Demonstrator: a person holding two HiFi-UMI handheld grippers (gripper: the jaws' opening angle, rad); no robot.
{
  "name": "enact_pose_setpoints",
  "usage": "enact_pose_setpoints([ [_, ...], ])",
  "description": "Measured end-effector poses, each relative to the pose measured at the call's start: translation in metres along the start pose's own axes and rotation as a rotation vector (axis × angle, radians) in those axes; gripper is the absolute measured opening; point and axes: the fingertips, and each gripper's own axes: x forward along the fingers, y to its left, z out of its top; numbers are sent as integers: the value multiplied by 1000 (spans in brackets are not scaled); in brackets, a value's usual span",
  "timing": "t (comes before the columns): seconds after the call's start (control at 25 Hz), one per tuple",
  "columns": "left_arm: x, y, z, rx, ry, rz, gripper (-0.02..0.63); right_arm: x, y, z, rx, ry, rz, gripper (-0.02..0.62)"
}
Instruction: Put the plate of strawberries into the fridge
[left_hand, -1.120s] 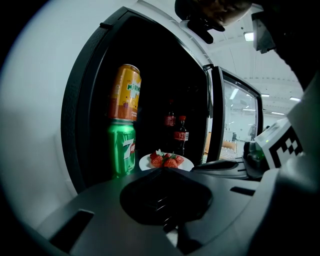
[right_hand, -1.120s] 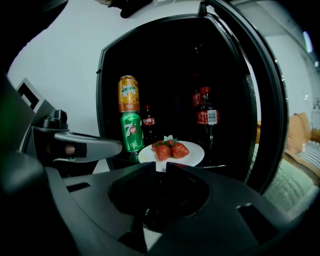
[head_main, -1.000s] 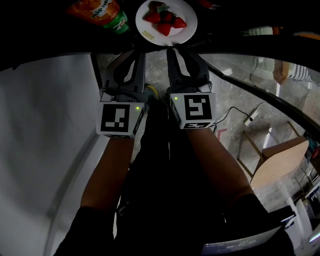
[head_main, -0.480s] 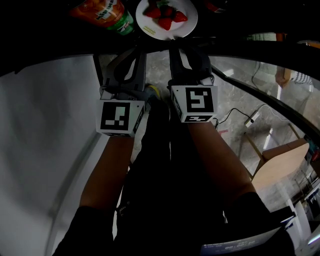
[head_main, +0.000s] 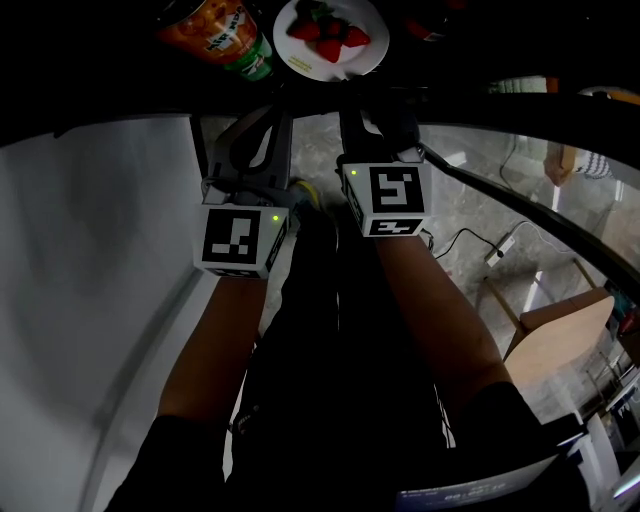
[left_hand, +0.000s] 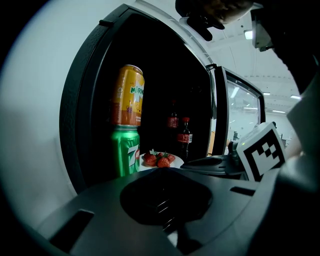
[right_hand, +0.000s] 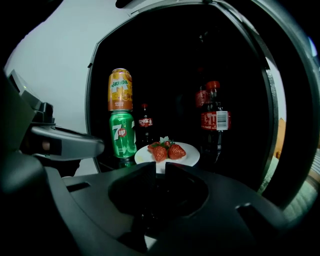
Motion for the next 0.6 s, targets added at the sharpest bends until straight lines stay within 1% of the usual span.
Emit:
enact_pose_setpoints([
  [0.32,-5,-8,4,-1,5,18,3,-24,1,16,-5,-21,28,48],
  [0.52,-9,-15,-11,-6,33,32,3,-41,-7,19,1,-39,20,48],
  [0.6,-11,-17,-13,-8,29,37,3,-46,-9,19,1,-42,17,48],
])
